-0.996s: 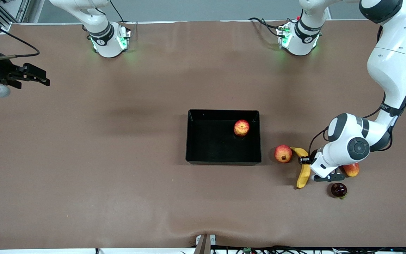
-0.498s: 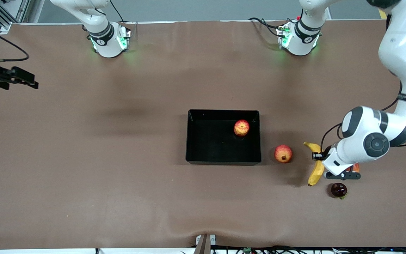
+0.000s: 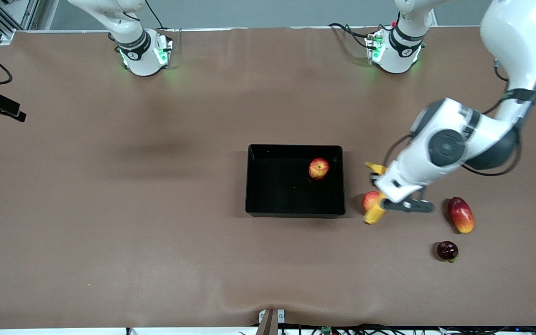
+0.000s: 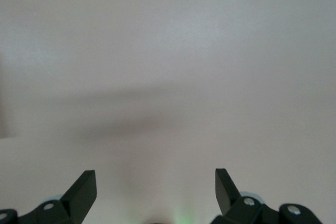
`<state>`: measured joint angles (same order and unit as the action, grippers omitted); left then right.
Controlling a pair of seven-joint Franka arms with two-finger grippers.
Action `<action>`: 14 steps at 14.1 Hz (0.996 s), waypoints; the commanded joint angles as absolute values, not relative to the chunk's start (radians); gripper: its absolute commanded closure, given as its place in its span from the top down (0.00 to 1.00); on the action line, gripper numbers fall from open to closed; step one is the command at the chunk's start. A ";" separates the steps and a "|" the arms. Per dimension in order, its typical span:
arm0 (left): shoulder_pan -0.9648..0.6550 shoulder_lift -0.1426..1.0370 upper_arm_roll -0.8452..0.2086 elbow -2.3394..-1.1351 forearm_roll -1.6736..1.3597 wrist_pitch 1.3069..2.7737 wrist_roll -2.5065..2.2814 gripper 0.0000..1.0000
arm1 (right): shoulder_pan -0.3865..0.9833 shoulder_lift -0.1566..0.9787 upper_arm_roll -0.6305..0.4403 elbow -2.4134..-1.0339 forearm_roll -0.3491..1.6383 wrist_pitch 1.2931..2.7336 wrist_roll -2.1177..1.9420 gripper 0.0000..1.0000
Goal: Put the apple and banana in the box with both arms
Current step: 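Carry the banana with the left gripper over the box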
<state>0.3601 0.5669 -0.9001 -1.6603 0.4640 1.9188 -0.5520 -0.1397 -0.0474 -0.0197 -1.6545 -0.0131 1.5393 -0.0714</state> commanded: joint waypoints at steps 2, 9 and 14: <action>0.157 0.624 -0.896 -1.599 0.477 1.910 -0.783 0.00 | -0.143 -0.060 0.006 -1.654 -0.035 1.549 -0.063 1.00; -0.259 0.724 -0.611 -1.485 0.465 1.972 -0.997 0.00 | -0.055 -0.060 0.015 -1.657 -0.110 1.566 0.049 1.00; -0.295 0.798 -0.591 -1.480 0.469 2.066 -1.032 0.00 | -0.054 -0.054 0.018 -1.660 -0.106 1.591 0.048 1.00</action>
